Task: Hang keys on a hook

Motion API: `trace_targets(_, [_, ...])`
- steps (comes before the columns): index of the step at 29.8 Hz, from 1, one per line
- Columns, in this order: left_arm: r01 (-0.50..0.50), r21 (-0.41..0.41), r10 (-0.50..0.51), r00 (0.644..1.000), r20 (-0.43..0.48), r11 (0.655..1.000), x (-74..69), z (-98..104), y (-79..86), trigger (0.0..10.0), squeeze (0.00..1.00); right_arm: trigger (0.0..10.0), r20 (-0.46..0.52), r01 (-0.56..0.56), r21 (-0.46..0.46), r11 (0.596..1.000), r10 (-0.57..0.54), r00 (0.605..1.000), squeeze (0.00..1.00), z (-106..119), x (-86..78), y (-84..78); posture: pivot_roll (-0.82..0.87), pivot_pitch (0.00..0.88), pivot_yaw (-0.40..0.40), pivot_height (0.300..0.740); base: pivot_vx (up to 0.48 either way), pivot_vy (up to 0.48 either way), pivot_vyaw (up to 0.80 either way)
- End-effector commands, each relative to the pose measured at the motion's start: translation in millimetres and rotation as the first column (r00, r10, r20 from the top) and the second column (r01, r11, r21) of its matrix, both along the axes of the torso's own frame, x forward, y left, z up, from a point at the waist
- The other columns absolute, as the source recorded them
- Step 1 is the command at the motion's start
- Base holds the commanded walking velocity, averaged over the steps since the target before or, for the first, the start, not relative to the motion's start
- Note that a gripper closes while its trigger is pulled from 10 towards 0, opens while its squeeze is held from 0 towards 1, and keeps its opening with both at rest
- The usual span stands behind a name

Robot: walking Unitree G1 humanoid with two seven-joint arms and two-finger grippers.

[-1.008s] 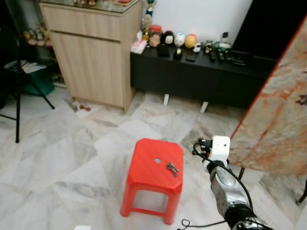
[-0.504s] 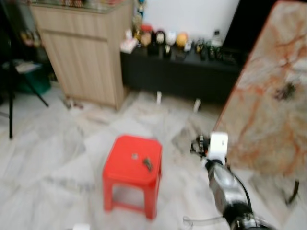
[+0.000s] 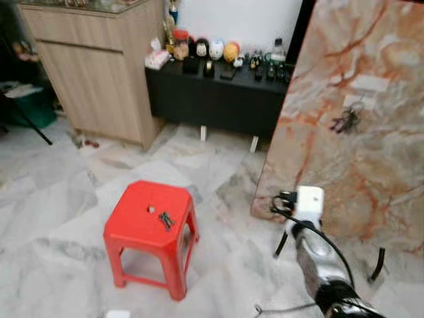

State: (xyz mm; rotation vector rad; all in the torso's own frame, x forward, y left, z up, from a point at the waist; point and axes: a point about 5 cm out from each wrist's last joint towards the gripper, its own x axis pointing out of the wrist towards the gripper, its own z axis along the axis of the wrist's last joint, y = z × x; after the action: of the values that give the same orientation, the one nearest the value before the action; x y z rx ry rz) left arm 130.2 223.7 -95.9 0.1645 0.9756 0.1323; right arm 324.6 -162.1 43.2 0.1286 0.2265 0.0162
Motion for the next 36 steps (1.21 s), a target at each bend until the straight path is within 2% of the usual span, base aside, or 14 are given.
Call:
trace_targets(1, [0.019,-0.002,-0.019,1.000,-0.020,1.000,-1.8,-2,-2.9,10.0,0.00,10.0,0.011,-0.008,0.004,1.000,0.008,1.000,0.00,3,2.0,2.5,0.05,0.000,-0.094,0.740,0.000,-0.356,-0.49])
trace_targets(12, [0.008,0.000,-0.008,1.000,-0.019,1.000,-1.5,-1,-2.2,10.0,0.00,10.0,0.018,-0.013,0.003,1.000,0.013,1.000,0.00,5,3.9,6.3,0.06,0.015,-0.093,0.740,0.000,-0.356,0.00])
trace_targets(21, [0.041,0.020,-0.041,0.999,-0.003,0.999,1.9,0,-2.0,10.0,0.00,10.0,0.024,-0.019,-0.010,1.000,0.019,1.000,0.00,8,6.2,5.8,0.06,0.017,-0.094,0.740,0.000,-0.350,0.00])
trace_targets(24, [0.044,0.018,-0.044,0.999,0.001,0.999,2.4,0,-2.1,10.0,0.00,10.0,0.019,-0.035,-0.030,0.999,0.035,0.999,0.00,9,7.0,6.3,0.06,0.016,-0.094,0.740,0.000,0.000,0.00])
trace_targets(27, [0.074,0.027,-0.074,0.997,0.017,0.997,4.7,2,-2.7,10.0,0.00,10.0,0.009,-0.055,-0.048,0.997,0.056,0.998,0.00,10,8.2,8.7,0.06,0.016,-0.094,0.740,0.000,0.000,0.00])
trace_targets(32, [0.192,0.095,-0.199,0.978,0.062,0.977,12.2,7,-4.3,10.0,0.00,10.0,0.016,-0.096,-0.059,0.994,0.097,0.995,0.00,17,13.2,13.1,0.06,0.021,-0.095,0.740,0.000,0.000,0.00])
trace_targets(36, [0.204,0.123,-0.218,0.970,0.109,0.971,15.5,10,-4.7,10.0,0.00,10.0,0.003,-0.143,-0.078,0.987,0.143,0.990,0.00,22,17.1,17.1,0.06,0.024,-0.094,0.740,0.000,0.000,0.00])
